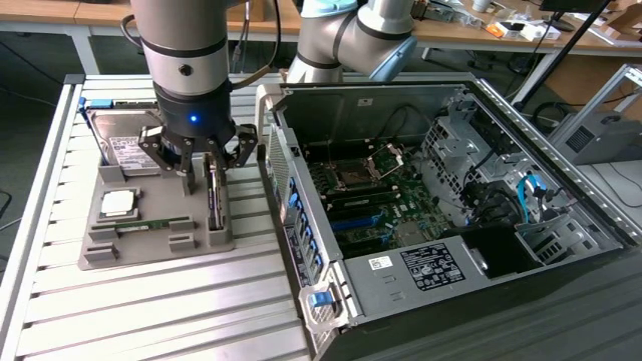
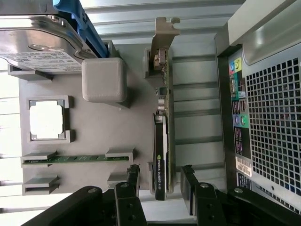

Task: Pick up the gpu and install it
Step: 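Pick up the gpu and move the gpu toward the slot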

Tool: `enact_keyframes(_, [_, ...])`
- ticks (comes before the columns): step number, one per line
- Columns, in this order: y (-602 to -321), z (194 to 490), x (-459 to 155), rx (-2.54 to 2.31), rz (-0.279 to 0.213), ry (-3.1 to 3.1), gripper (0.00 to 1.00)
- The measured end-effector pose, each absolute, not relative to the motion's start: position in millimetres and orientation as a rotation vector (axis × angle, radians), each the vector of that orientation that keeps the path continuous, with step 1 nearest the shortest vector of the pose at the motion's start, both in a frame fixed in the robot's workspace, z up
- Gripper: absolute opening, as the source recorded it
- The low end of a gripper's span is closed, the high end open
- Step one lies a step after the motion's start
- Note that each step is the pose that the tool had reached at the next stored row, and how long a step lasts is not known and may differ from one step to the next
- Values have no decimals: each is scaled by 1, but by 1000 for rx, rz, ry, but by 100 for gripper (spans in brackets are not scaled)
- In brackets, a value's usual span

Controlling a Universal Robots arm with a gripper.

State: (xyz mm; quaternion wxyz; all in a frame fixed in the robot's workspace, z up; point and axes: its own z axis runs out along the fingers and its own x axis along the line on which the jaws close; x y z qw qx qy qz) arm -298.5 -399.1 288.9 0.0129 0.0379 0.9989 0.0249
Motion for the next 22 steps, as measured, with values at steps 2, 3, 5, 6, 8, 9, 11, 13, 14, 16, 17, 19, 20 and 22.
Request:
enact_keyframes(2, [-399,288,-299,118,78,3112,48])
enact_keyframes(3, [-399,288,-299,118,78,3113,48])
enact_keyframes(5, [-399,288,-299,118,78,3113,48])
enact_keyframes(6, [-399,287,-299,118,78,3112,48])
enact_keyframes(8, [-399,287,-299,118,78,3113,48])
enact_keyframes(9, [-399,286,-299,118,78,3113,48])
enact_keyframes(11, [-399,286,-299,118,78,3113,48])
enact_keyframes(13, [-399,285,-299,118,78,3113,48])
enact_keyframes(14, [-399,285,-299,118,78,3113,48])
enact_keyframes(16, [-399,283,-299,118,78,3112,48])
enact_keyframes(17, [-399,283,-299,118,78,3112,48])
enact_keyframes(19, [-399,283,-299,118,78,3112,48])
enact_keyframes(20, [-399,283,-299,118,78,3113,48])
enact_keyframes(22, [-399,282,-299,118,78,3113,48])
